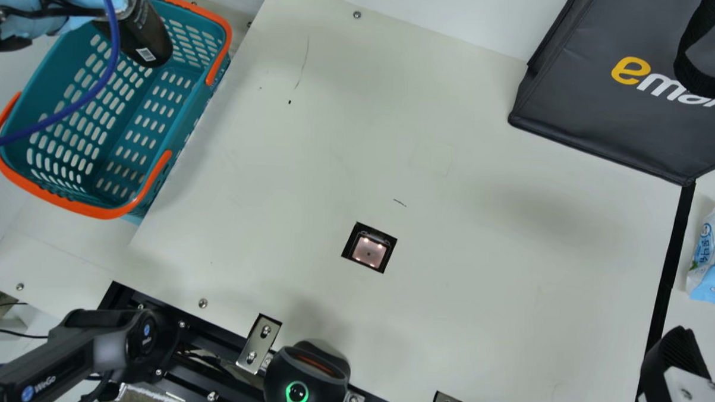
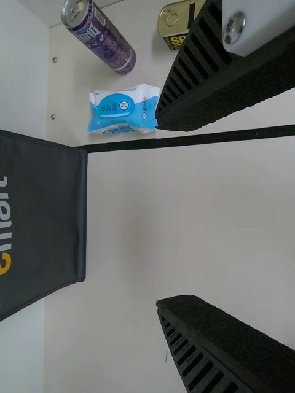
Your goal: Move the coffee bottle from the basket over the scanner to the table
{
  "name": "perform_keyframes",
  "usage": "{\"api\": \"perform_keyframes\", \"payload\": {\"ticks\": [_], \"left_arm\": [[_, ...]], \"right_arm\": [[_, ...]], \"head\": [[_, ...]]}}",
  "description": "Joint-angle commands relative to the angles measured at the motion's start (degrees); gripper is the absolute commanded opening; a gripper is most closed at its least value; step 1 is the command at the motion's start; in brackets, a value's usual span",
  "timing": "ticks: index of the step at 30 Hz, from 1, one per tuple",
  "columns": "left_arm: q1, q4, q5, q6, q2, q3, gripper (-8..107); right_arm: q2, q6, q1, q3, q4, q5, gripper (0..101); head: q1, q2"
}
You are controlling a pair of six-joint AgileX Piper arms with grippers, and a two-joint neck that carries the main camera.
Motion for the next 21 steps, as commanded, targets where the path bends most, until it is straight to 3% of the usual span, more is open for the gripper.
{"api": "perform_keyframes", "payload": {"ticks": [1,12,21], "left_arm": [[-2.74,0.61,0.69,-0.96,-0.37,-0.38,-8],[-15.68,5.02,3.31,-7.5,-2.02,-0.76,-8],[-25.53,9.04,0.44,-12.82,-1.64,5.39,-8]], "right_arm": [[0.0,0.0,0.0,0.0,0.0,0.0,95],[0.0,0.0,0.0,0.0,0.0,0.0,95],[0.0,0.0,0.0,0.0,0.0,0.0,95]], "head": [[-1.75,0.14],[-1.75,0.14],[-1.75,0.14]]}}
